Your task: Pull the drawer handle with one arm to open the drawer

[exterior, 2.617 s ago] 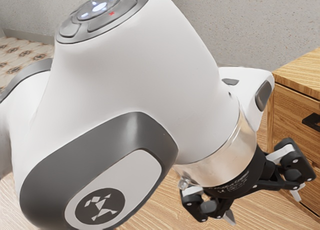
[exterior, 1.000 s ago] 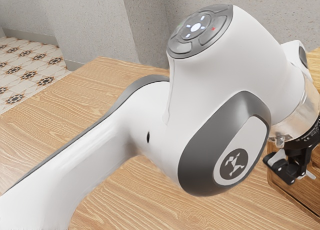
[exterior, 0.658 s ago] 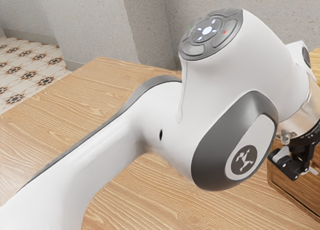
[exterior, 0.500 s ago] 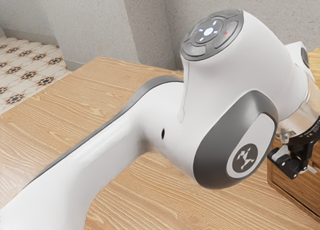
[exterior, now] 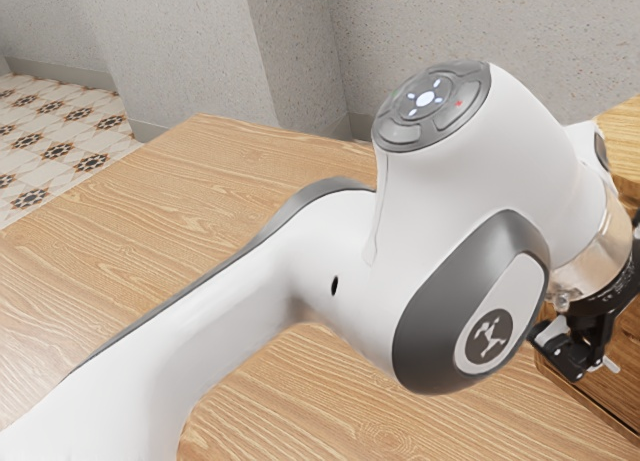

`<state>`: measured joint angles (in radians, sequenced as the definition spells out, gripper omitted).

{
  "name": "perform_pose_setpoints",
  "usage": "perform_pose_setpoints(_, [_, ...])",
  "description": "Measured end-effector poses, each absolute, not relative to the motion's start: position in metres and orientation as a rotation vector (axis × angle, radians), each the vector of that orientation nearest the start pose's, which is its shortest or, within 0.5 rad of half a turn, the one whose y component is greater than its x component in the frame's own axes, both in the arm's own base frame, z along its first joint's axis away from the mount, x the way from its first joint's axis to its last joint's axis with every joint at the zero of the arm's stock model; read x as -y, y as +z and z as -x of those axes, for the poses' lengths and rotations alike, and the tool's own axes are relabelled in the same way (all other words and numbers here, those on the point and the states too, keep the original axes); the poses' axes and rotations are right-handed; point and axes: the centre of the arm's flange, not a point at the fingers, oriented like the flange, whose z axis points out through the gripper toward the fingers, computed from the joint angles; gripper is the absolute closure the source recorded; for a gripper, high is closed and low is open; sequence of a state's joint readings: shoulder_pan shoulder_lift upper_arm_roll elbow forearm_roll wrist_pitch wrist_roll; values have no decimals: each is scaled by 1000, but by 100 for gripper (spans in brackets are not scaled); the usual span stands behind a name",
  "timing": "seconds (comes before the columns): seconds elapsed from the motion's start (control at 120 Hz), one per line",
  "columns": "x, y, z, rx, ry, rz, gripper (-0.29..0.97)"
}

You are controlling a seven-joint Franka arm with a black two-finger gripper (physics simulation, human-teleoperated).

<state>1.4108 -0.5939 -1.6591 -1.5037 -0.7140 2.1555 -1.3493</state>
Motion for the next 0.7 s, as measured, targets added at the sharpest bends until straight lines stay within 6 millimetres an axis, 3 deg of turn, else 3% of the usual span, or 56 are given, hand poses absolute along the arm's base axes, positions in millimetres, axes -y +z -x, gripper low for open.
perform_pose_setpoints(0.4, [370,632,-483,-1367,424,-2230,3])
perform_pose_setpoints(0.7, [342,636,-447,-1390,394,-2210,3])
